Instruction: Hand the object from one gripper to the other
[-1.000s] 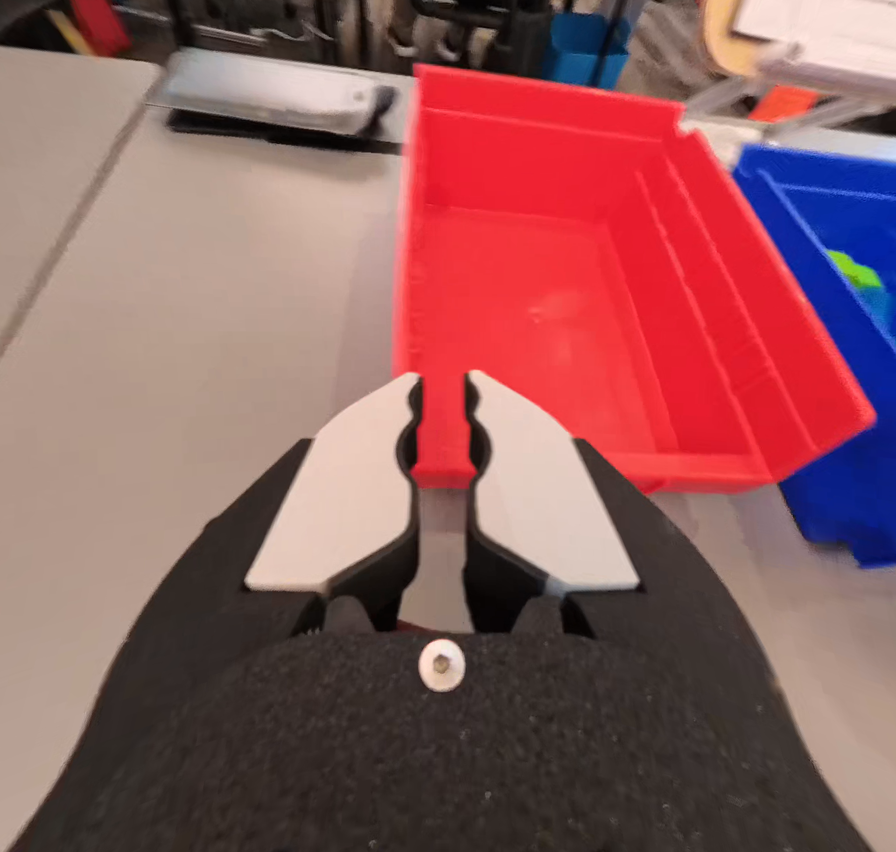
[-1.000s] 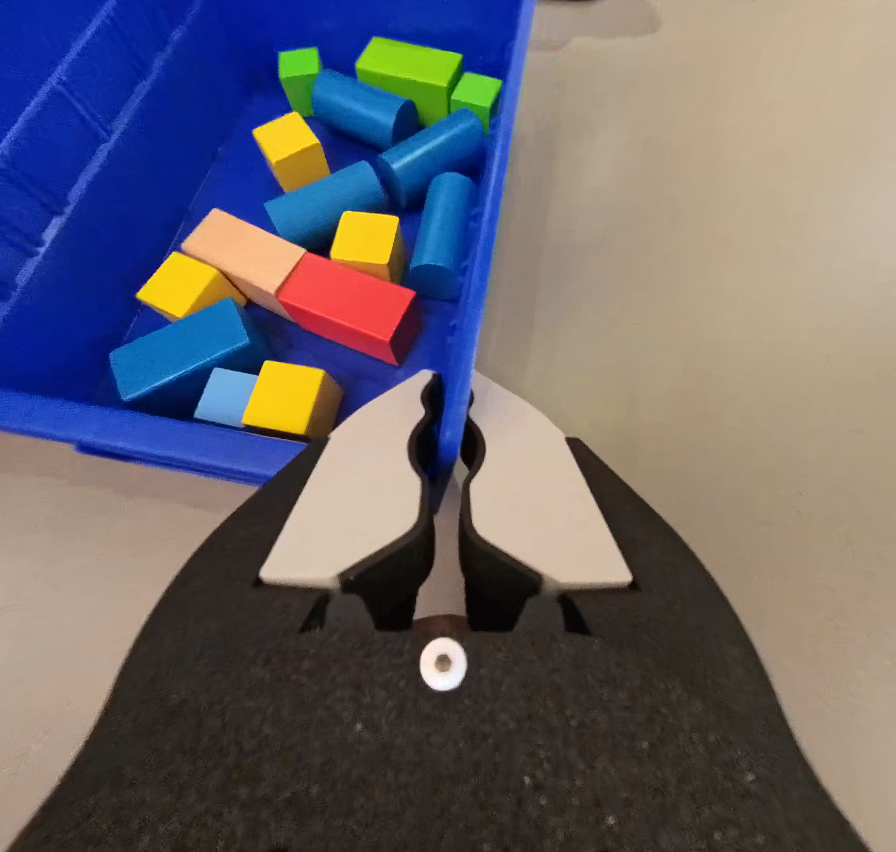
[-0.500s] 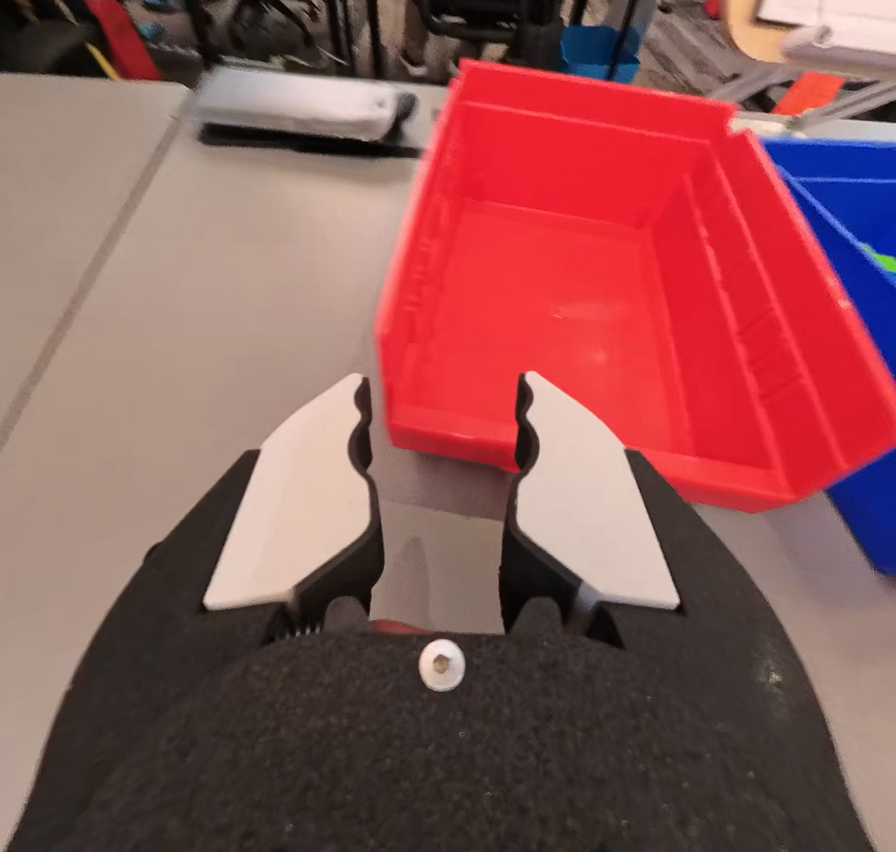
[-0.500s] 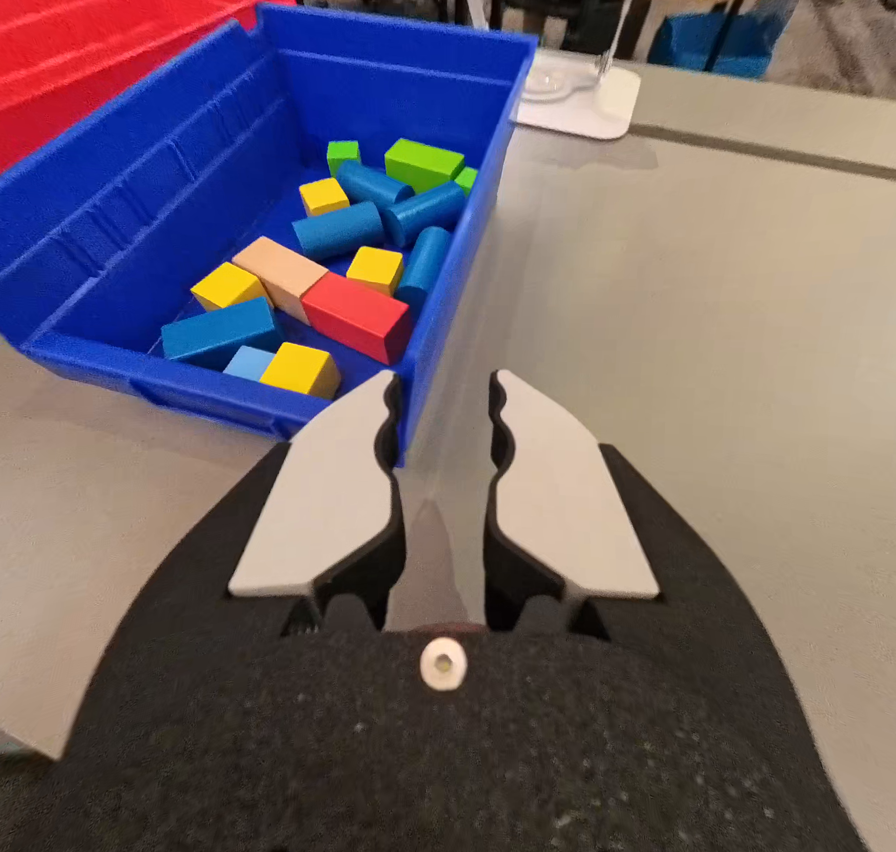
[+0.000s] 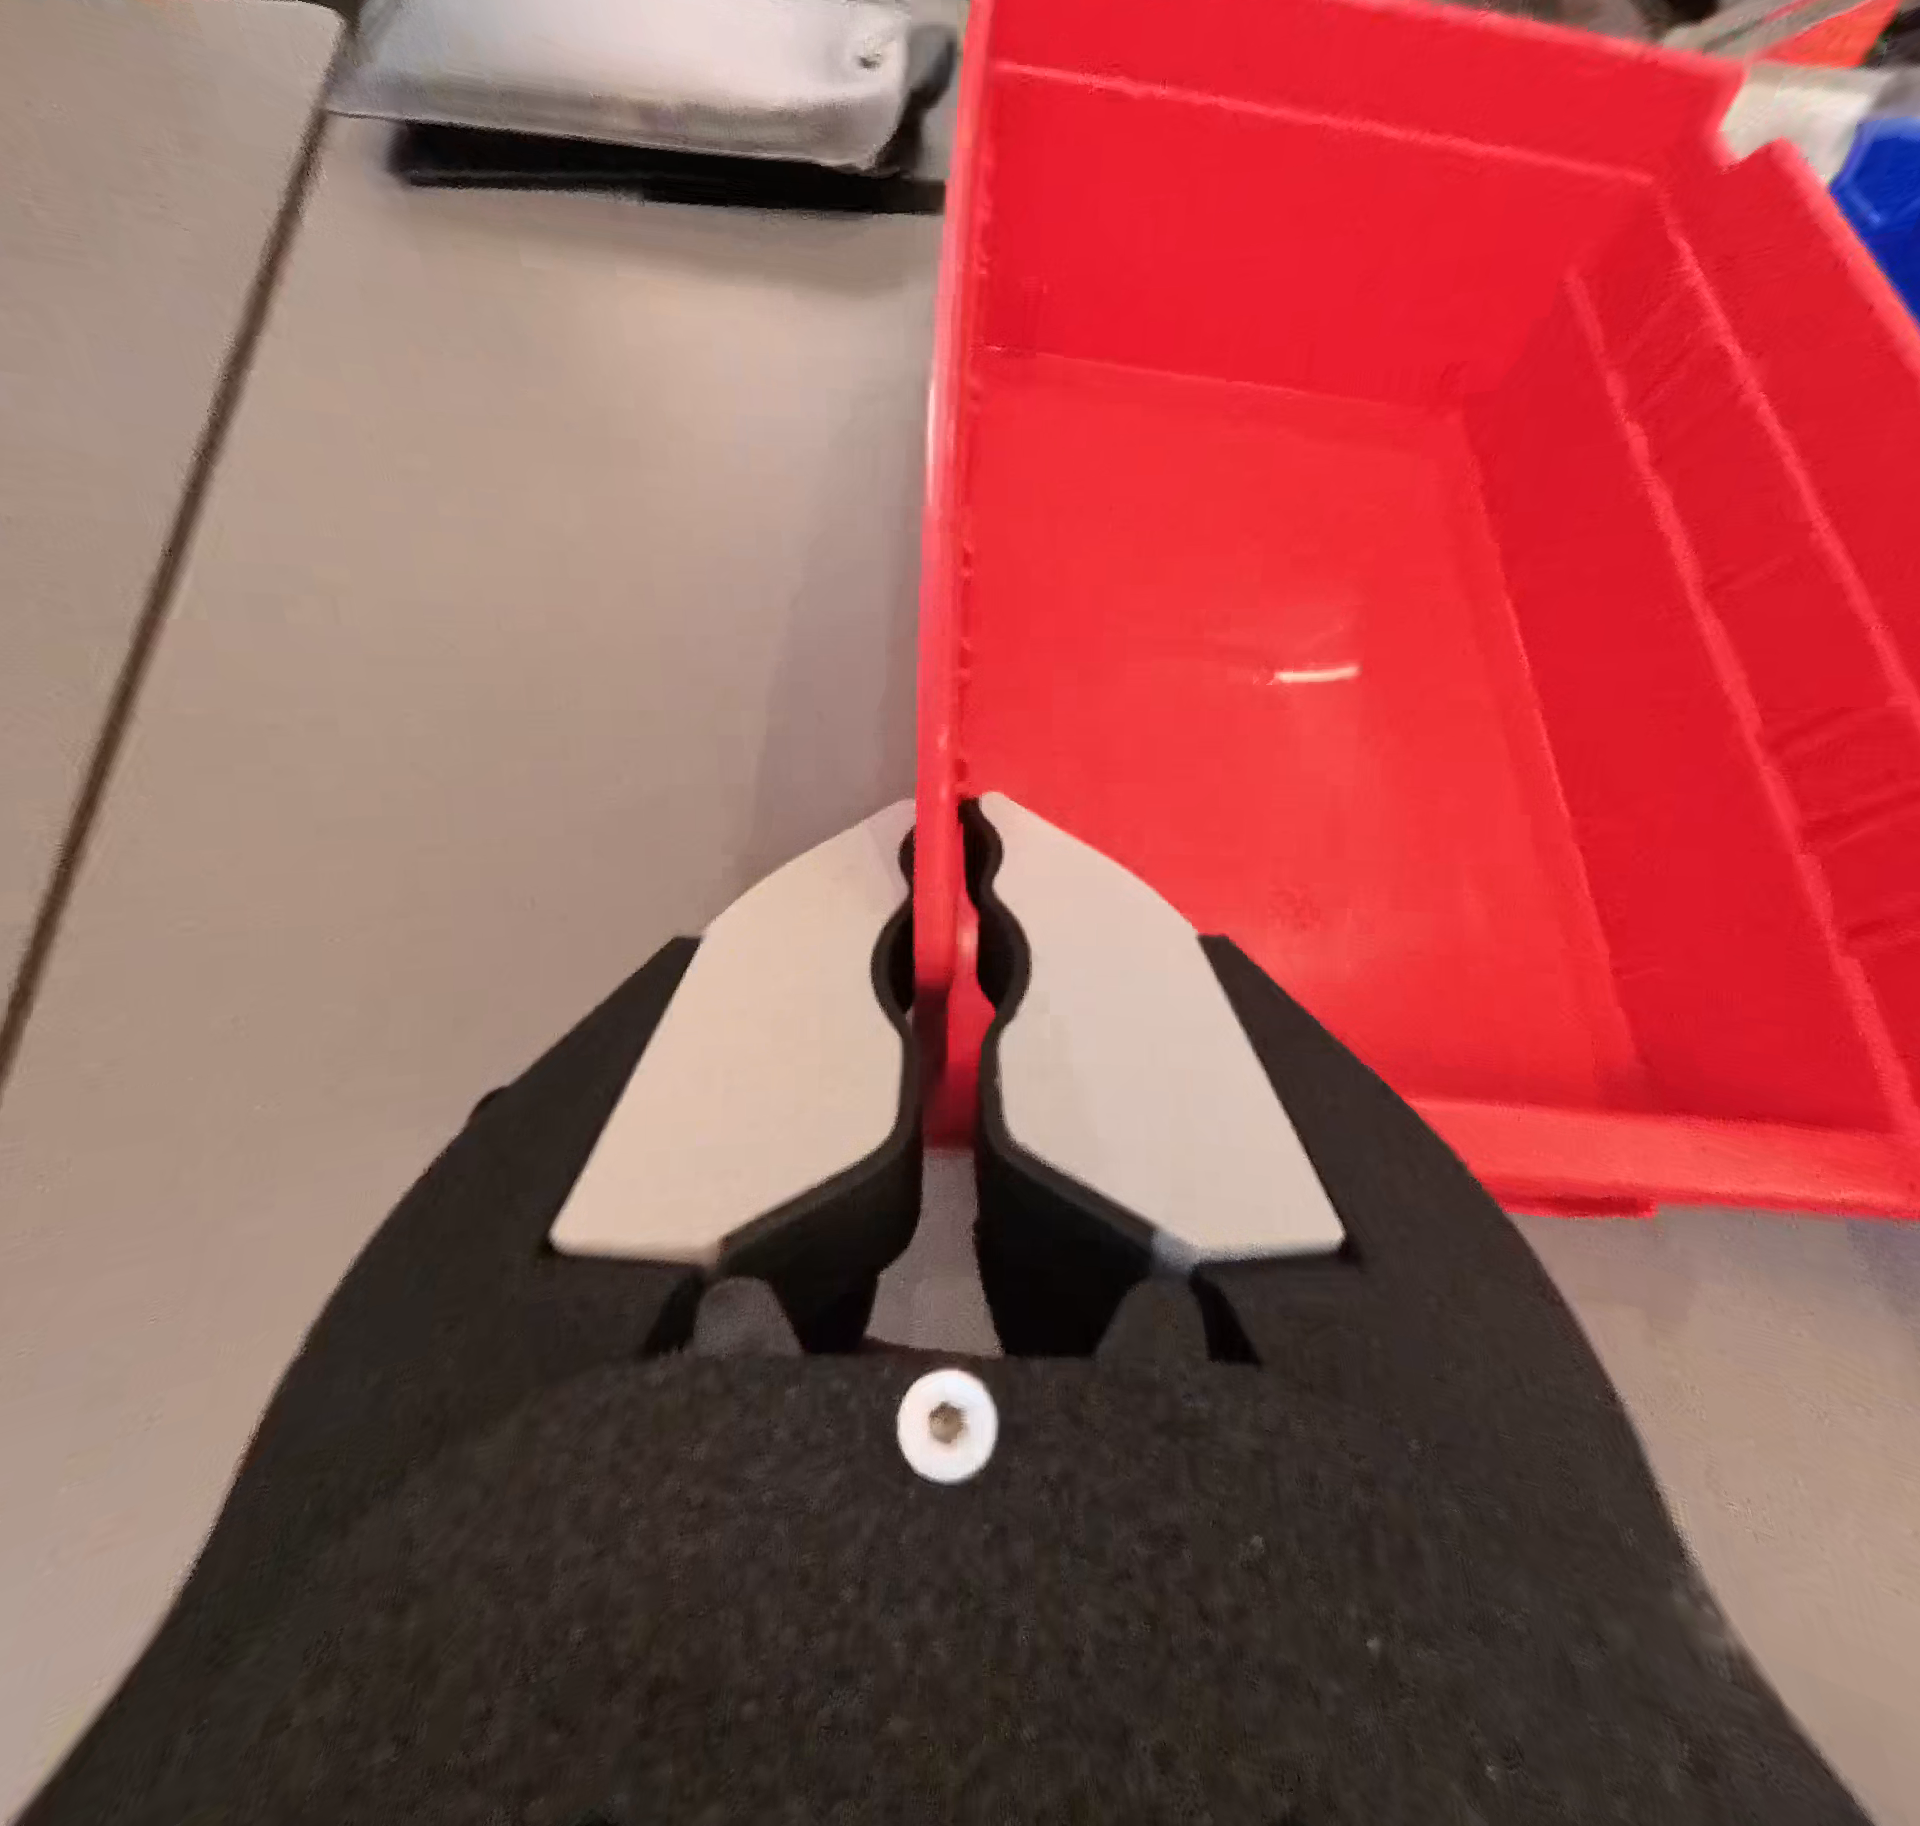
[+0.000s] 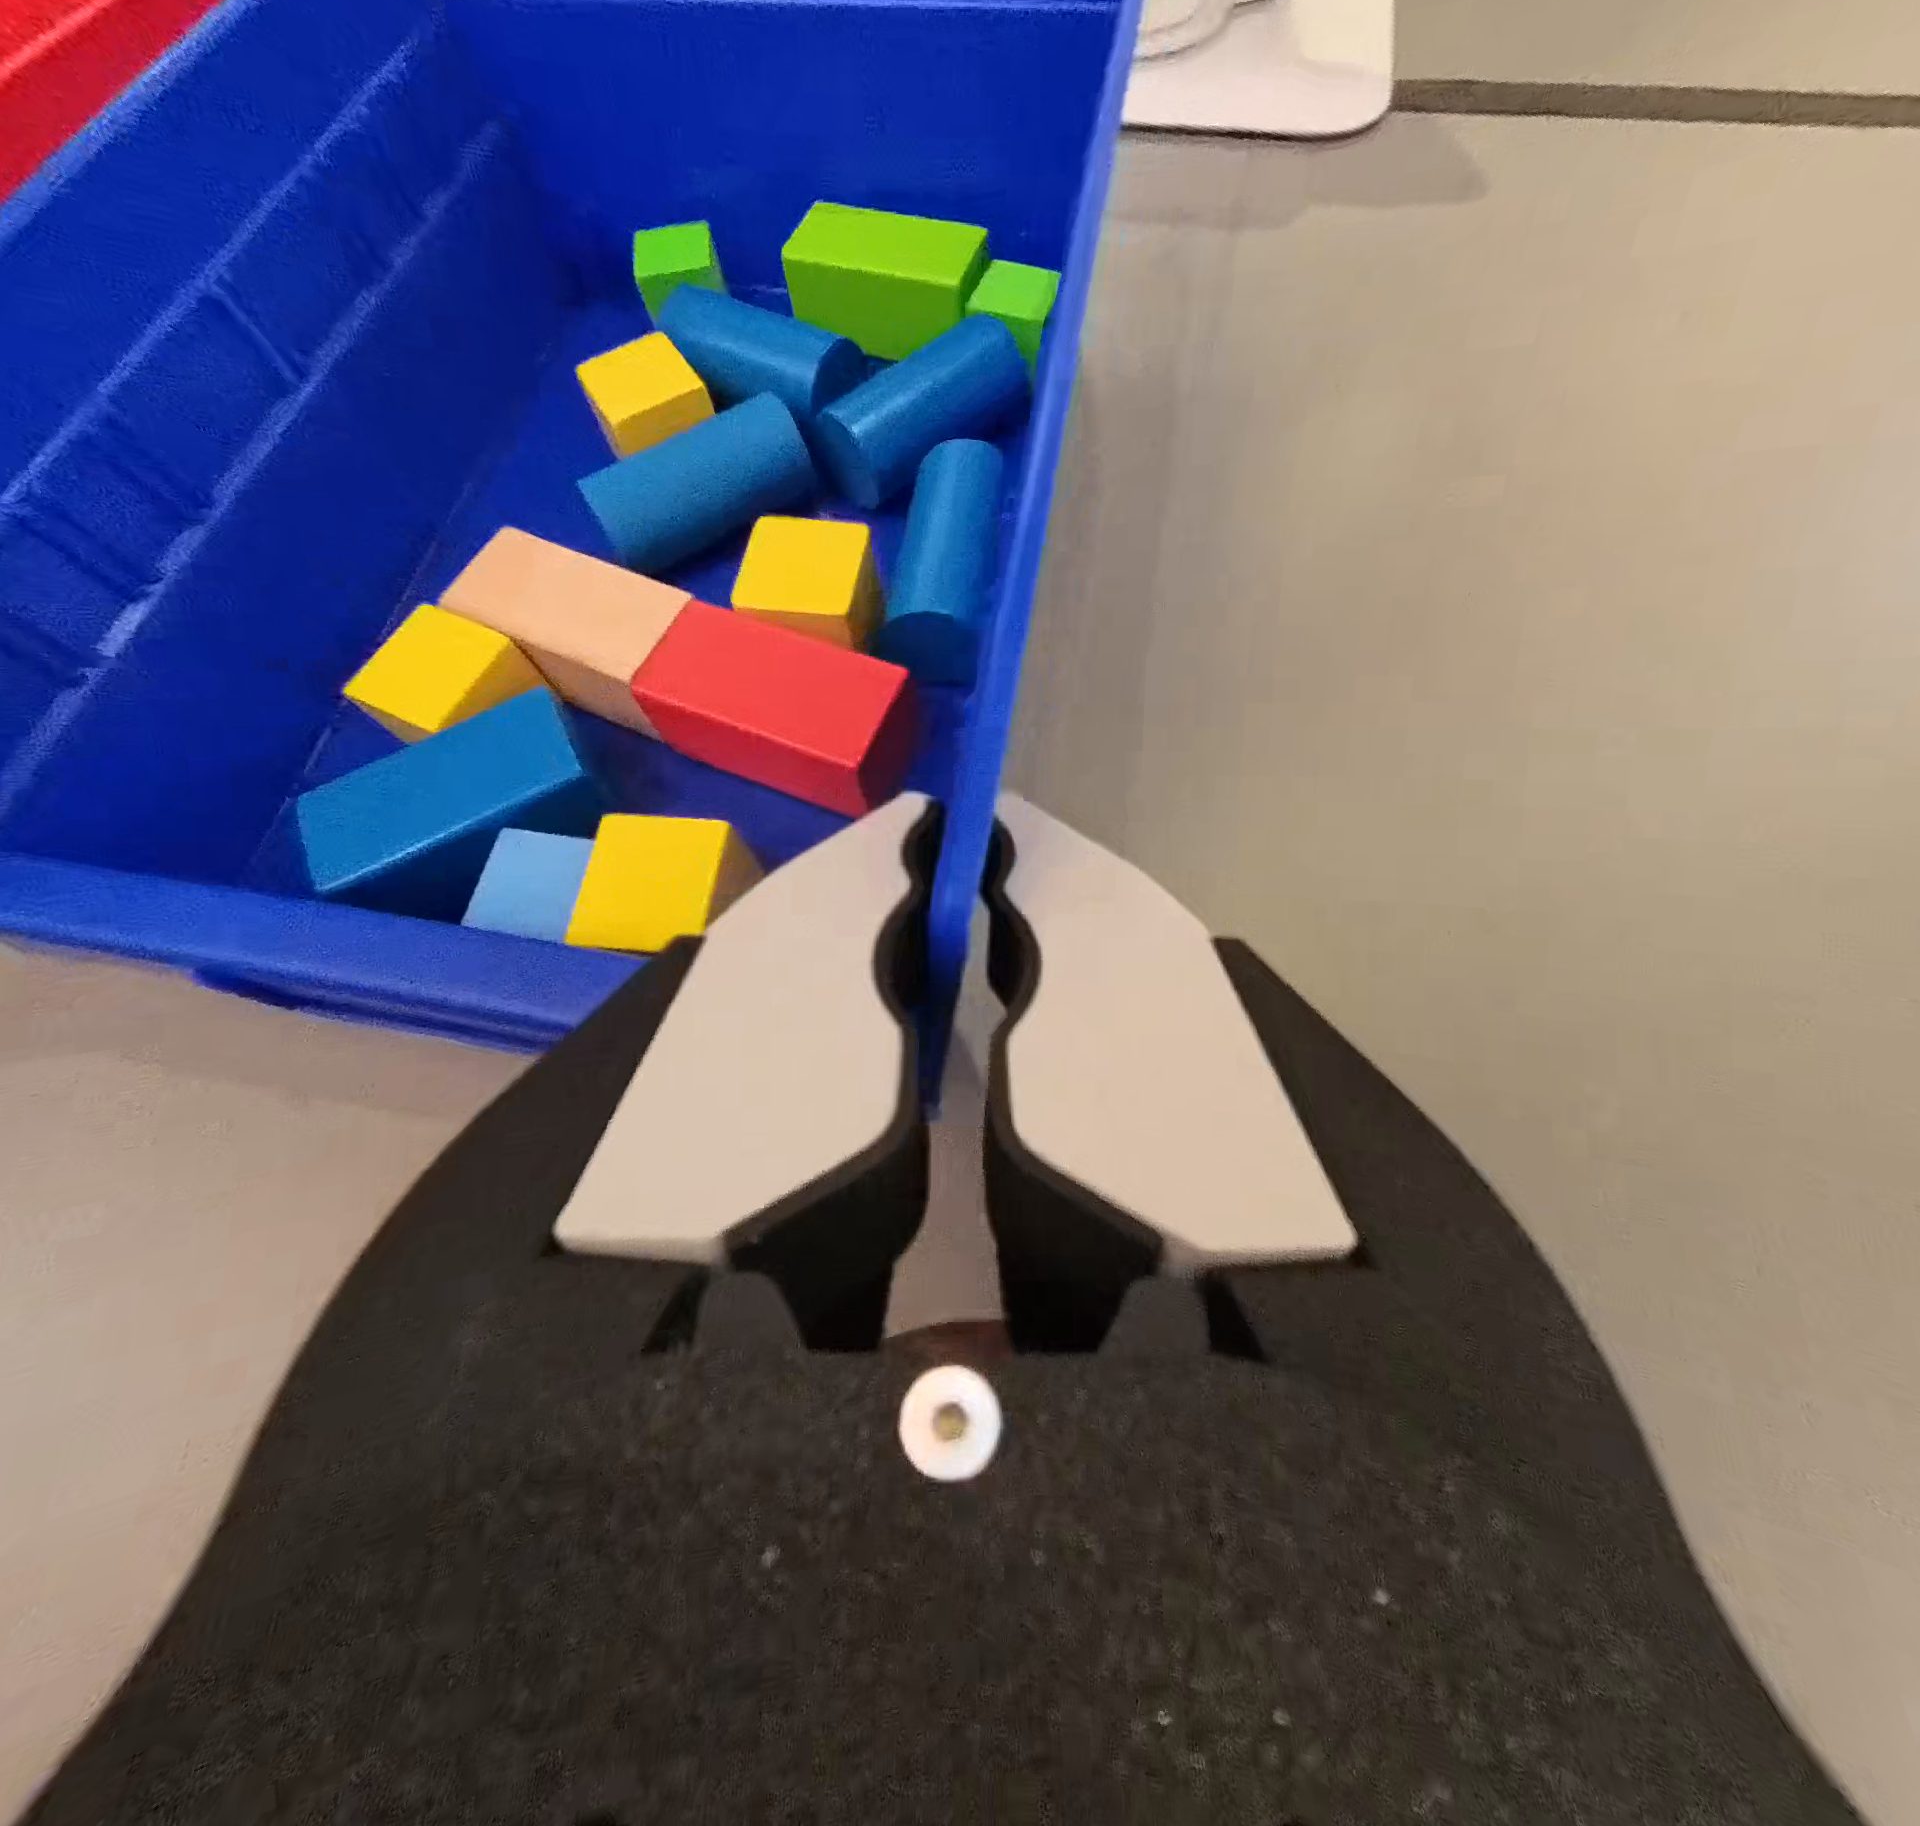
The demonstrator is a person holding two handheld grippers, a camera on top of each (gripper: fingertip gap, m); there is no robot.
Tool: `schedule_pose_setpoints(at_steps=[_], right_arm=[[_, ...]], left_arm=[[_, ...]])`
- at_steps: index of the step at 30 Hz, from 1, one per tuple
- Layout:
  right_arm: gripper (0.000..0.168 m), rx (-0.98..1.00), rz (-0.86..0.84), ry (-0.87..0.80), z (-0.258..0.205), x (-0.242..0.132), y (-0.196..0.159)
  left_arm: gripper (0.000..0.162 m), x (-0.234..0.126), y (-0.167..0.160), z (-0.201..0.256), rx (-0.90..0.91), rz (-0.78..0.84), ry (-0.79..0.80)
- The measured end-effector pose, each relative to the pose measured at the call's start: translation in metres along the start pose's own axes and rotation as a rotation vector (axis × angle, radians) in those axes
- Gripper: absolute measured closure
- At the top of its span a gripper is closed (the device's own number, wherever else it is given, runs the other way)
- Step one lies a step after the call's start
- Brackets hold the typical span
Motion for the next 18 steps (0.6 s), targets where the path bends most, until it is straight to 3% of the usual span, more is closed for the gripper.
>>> schedule_pose_setpoints(at_steps=[6, 11, 18], right_arm=[[0.162, -0.033, 0.016, 0.006, -0.056, 0.027, 0.007], [0.162, 0.036, 0.017, 0.079, -0.116, 0.053, 0.012], [0.163, 0.107, 0.012, 0.128, -0.186, 0.073, 0.011]], left_arm=[[0.157, -0.091, -0.008, -0.072, -0.136, 0.112, 0.301], [0.157, -0.161, -0.006, -0.119, -0.097, 0.109, 0.568], [0.157, -0.226, 0.010, -0.138, -0.170, 0.251, 0.639]])
Point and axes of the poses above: each gripper's, where its closed fingertips meet, x out along the fingers, y out of its top, z = x × y across the jaws, the point moved 4 cm from there along -x, back along the fingers, and after that the axes turned 7 degrees about x, right-handed, at the moved point
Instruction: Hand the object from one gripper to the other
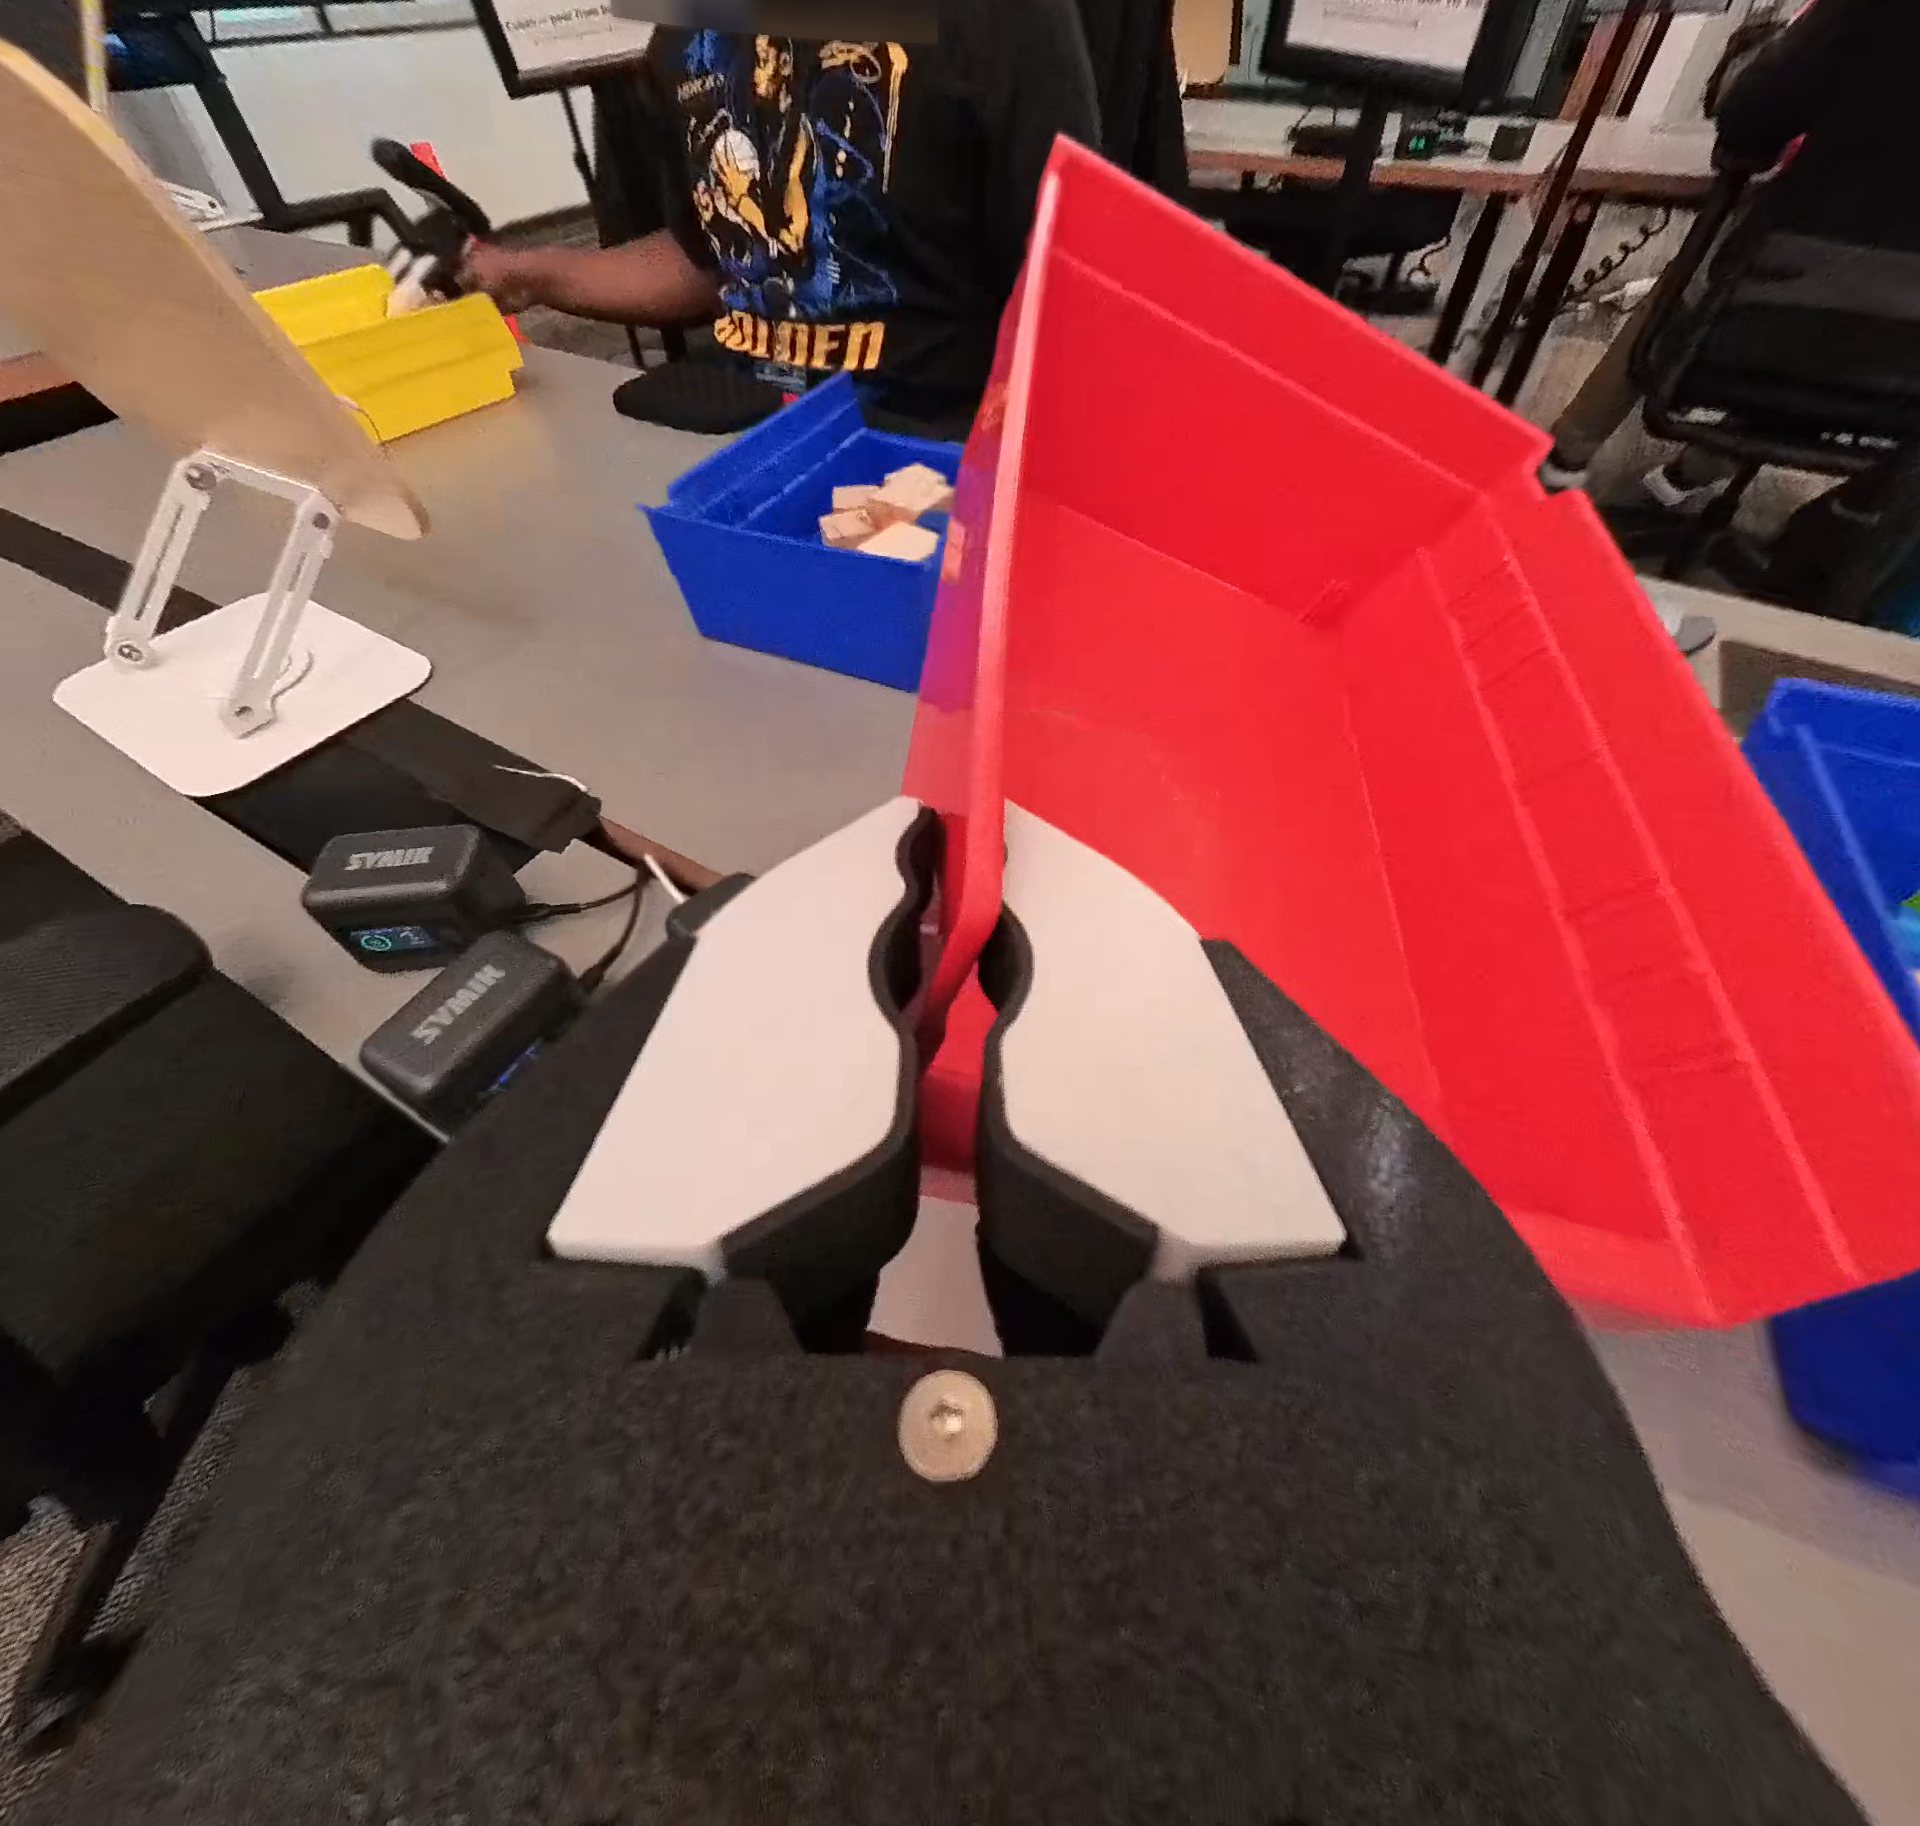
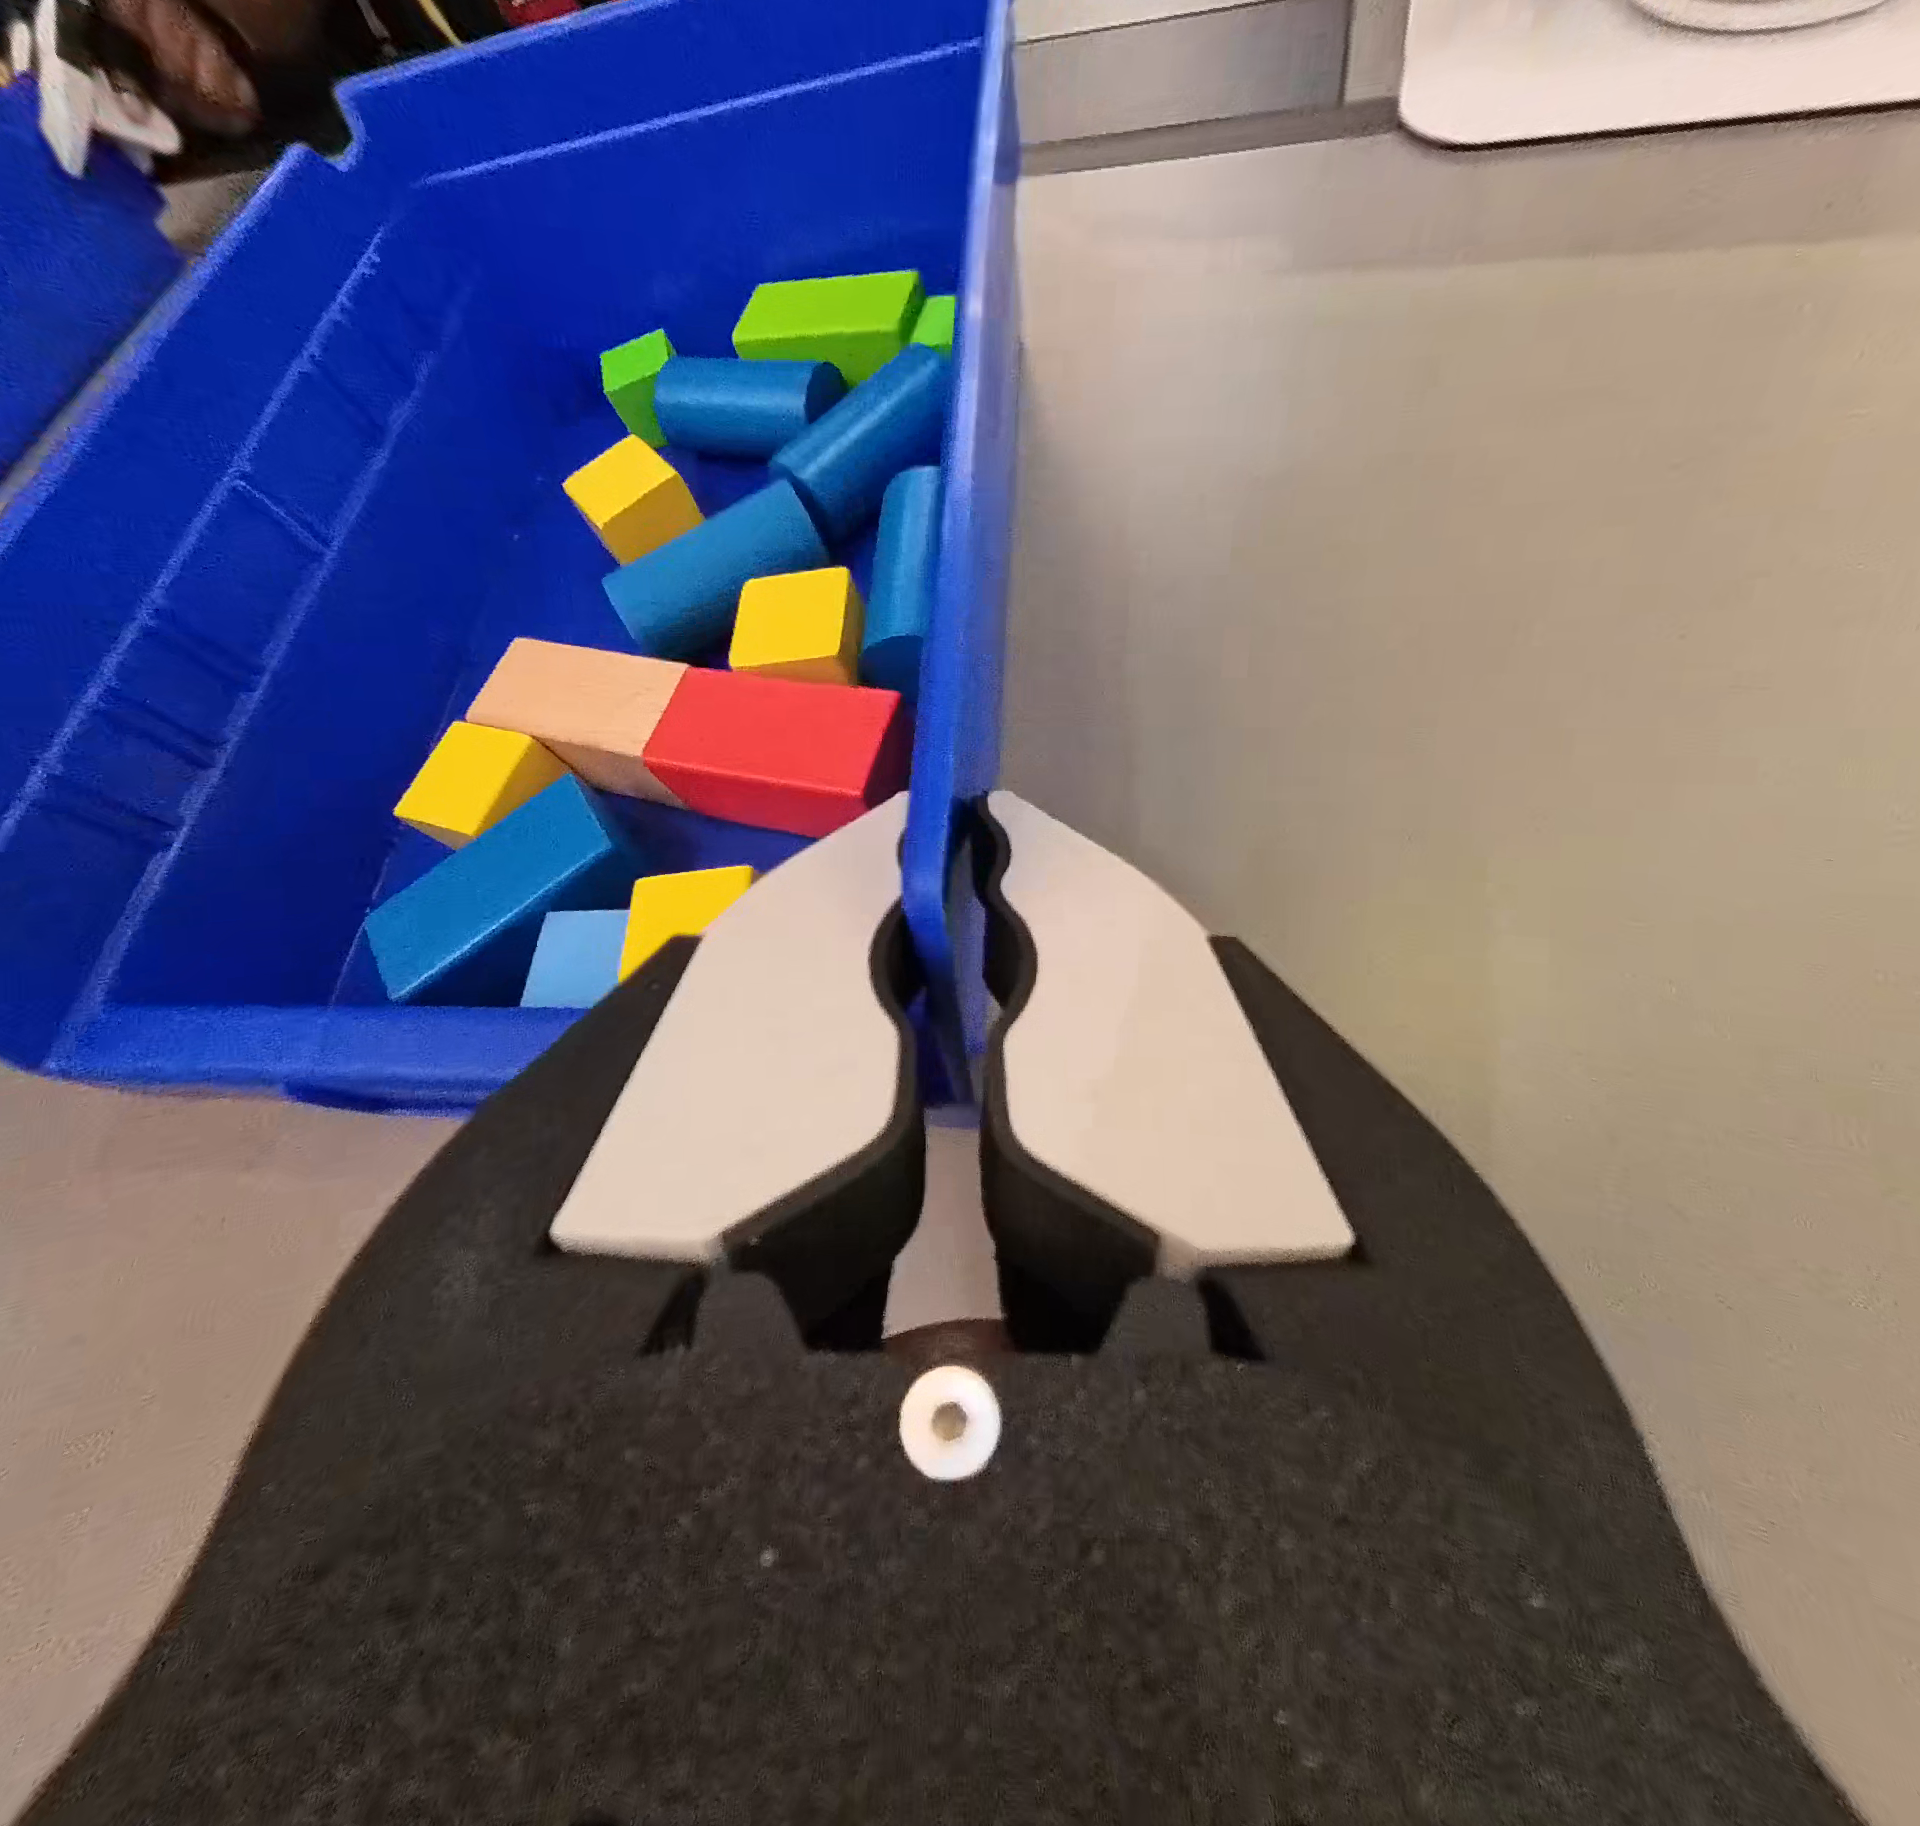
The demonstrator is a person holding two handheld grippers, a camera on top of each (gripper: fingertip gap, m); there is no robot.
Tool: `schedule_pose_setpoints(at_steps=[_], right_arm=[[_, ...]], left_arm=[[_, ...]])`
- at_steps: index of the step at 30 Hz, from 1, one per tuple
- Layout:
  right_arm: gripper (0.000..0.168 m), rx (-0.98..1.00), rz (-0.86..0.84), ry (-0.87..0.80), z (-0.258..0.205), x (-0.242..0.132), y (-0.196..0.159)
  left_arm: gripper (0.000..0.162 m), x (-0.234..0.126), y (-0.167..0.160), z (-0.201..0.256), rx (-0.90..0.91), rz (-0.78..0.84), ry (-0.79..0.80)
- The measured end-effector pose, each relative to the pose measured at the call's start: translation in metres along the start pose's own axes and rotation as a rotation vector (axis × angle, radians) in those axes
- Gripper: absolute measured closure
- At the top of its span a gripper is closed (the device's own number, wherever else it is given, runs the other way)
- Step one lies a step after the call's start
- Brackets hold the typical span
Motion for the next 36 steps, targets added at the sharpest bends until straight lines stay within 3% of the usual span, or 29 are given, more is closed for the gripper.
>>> schedule_pose_setpoints(at_steps=[6, 11, 15, 18, 21, 23, 27, 36], right_arm=[[0.155, -0.033, 0.022, 0.067, -0.028, -0.011, -0.018], [0.149, -0.144, 0.052, 0.153, -0.031, -0.035, -0.015], [0.142, -0.242, 0.241, 0.318, -0.029, -0.091, 0.021], [0.123, -0.277, 0.336, 0.503, -0.054, -0.133, 0.047], [0.114, -0.253, 0.437, 0.355, -0.046, -0.140, 0.085], [0.115, -0.199, 0.447, 0.332, -0.030, -0.136, 0.106], [0.161, -0.113, 0.462, 0.037, 0.051, -0.141, 0.142], [0.165, -0.070, 0.641, -0.235, 0.244, -0.233, 0.209]], left_arm=[[0.157, -0.022, 0.011, -0.005, -0.061, 0.046, -0.054], [0.157, -0.039, 0.022, 0.024, -0.103, 0.093, -0.171], [0.158, -0.046, 0.038, 0.076, -0.185, 0.136, -0.298], [0.157, -0.051, 0.053, 0.142, -0.227, 0.171, -0.346], [0.157, -0.058, 0.067, 0.218, -0.249, 0.181, -0.409], [0.157, -0.067, 0.071, 0.268, -0.246, 0.170, -0.475], [0.157, -0.098, 0.069, 0.361, -0.173, 0.181, -0.559], [0.159, -0.187, 0.085, 0.569, -0.031, 0.282, -0.779]])
Point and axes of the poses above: each gripper's, where its closed fingertips meet, x out along the fingers, y out of its top, z = x × y across the jaws, the point moved 4 cm from there along -x, back along the fingers, and after that the axes turned 7 degrees about x, right-handed, at the moved point
